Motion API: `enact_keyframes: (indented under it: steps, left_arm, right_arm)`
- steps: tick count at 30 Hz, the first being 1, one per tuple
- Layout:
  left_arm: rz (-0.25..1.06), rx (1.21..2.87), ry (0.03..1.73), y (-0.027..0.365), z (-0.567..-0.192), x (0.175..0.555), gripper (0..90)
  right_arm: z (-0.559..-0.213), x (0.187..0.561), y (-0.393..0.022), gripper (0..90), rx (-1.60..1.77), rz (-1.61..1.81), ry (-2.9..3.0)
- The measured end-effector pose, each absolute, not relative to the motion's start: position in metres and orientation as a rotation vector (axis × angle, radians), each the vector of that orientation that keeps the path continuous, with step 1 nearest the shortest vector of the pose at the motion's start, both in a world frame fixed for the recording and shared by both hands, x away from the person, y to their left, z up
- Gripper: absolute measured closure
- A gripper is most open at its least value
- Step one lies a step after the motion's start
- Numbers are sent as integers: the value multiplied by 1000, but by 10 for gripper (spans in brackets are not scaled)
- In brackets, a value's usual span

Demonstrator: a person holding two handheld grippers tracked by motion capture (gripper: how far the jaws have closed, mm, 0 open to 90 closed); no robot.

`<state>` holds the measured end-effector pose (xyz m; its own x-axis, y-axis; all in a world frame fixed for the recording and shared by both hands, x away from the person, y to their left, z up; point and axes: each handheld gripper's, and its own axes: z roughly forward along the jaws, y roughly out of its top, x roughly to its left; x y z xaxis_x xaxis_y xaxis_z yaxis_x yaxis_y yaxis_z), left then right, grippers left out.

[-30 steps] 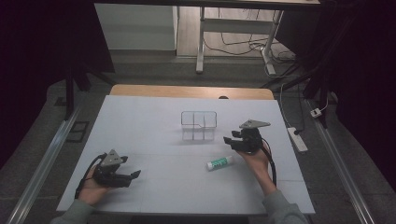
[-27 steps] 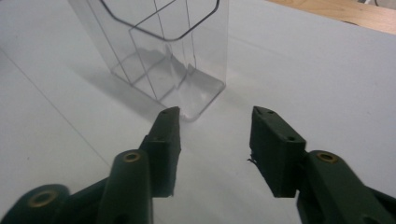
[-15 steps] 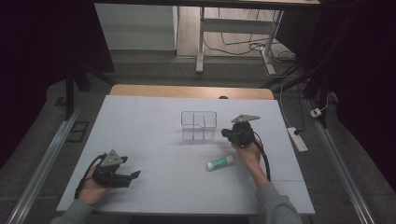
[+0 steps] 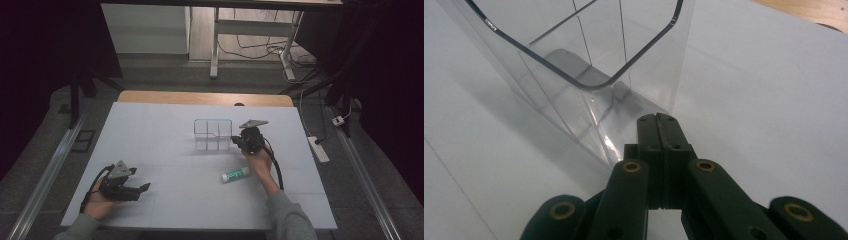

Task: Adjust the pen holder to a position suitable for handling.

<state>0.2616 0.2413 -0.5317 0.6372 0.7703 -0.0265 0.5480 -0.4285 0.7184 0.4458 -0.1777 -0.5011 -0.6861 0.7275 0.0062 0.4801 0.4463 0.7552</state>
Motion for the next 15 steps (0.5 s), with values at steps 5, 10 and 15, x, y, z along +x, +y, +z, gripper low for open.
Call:
enact_keyframes:
  steps: [5,10,15]
  left_arm:
    - [398,2146,1021,241,-532,262,215]
    - [398,2147,1016,241,-532,262,215]
    - [396,2153,1014,241,-533,262,215]
  right_arm:
    - [-503,448,-176,896,1039,1080,2382]
    - [-504,448,-175,896,1048,1074,2378]
    - [-504,448,-175,896,1049,1061,2381]
